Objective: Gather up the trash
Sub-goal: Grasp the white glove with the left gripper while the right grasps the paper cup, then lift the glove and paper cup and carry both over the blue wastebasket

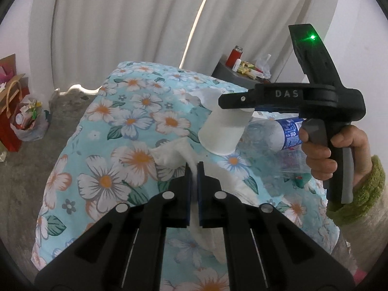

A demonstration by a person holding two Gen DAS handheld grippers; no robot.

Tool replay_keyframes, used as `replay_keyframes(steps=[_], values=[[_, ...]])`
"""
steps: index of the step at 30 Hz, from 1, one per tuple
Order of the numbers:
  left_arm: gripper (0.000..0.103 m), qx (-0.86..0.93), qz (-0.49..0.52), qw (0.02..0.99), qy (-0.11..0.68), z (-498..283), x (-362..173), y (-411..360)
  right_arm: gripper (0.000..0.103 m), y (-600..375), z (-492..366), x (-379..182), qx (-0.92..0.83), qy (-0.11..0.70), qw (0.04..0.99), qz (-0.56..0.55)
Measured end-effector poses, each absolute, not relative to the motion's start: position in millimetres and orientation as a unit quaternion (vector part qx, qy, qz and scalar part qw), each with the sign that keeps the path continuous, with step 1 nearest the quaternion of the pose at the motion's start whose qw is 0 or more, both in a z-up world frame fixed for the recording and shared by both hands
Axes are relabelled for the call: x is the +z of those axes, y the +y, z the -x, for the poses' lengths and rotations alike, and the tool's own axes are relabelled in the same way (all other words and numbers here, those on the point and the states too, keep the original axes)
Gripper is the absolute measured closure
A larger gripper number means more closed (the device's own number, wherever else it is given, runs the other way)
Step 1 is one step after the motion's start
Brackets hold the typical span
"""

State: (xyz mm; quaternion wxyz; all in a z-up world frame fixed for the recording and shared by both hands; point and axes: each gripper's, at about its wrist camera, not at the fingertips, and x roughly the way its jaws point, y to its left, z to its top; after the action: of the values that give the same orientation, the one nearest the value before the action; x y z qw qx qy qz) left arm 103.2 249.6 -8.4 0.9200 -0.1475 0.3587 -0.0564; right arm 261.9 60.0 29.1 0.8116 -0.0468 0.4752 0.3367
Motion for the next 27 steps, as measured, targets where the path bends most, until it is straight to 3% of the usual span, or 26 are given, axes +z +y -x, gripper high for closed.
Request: replay_keyframes(steps=[3,27], values=[[0.1,-0.056,0.144,0.921,0.358,-104,-8,249,0.047,61,-261,29,0.33,0.47,0.817,0.055],[0.101,-0.085,0.128,0.935,0.321,-87,31,231,0.048,-40,-191,111,0.363,0.377,0.848,-0.083]])
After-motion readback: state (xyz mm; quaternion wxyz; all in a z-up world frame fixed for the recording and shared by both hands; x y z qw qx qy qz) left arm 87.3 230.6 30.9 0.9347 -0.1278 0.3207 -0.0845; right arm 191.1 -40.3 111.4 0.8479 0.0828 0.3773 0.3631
